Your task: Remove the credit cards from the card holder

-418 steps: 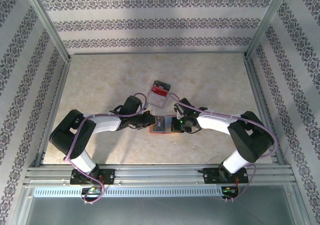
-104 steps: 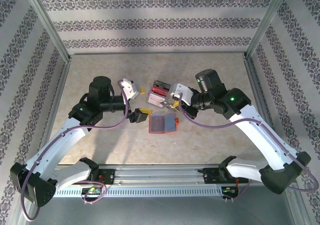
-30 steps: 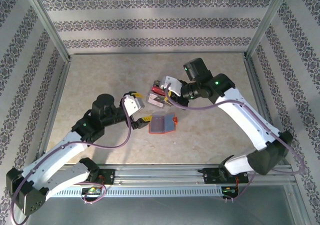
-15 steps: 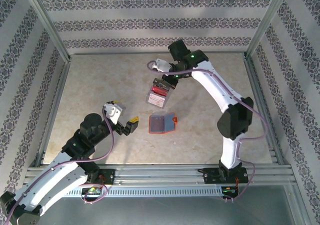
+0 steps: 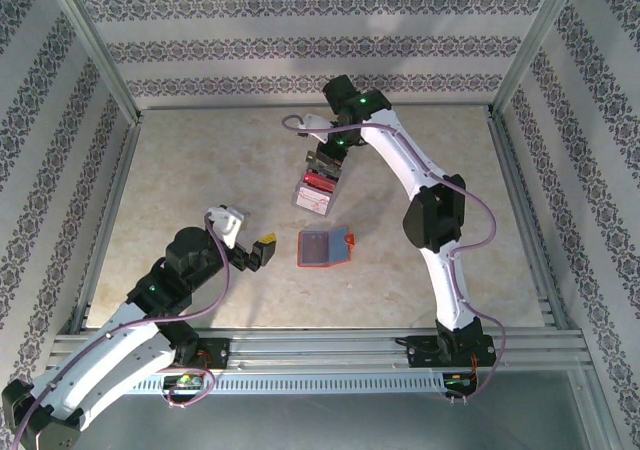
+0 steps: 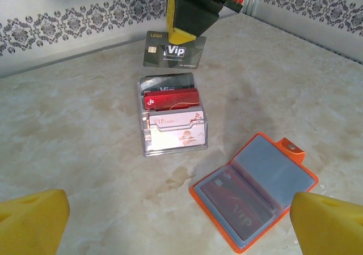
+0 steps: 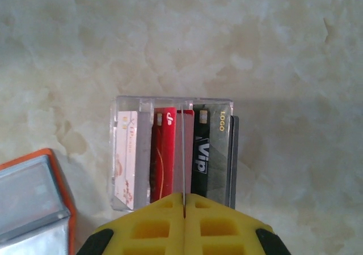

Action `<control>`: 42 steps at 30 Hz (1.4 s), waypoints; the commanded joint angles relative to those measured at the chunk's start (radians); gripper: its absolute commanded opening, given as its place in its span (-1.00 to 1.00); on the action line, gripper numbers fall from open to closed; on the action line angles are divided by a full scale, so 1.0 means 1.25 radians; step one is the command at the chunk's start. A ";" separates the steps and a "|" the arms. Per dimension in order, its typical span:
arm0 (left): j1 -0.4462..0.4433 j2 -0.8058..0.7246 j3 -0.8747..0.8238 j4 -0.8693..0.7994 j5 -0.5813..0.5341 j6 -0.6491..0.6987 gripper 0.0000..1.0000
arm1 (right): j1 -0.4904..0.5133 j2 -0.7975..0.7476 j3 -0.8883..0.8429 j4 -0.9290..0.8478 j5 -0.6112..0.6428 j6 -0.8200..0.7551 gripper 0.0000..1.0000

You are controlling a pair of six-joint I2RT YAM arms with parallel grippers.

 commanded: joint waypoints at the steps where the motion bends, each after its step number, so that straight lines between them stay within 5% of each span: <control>1: -0.007 -0.002 -0.003 -0.006 0.000 -0.018 0.99 | -0.006 0.034 0.047 -0.038 0.024 -0.024 -1.00; 32: -0.007 0.009 0.011 -0.016 -0.005 -0.010 0.99 | -0.022 0.167 0.124 -0.031 0.068 -0.046 -1.00; 42: -0.007 0.012 0.011 -0.014 -0.003 -0.016 0.99 | -0.019 0.141 0.124 -0.037 0.050 -0.038 -0.75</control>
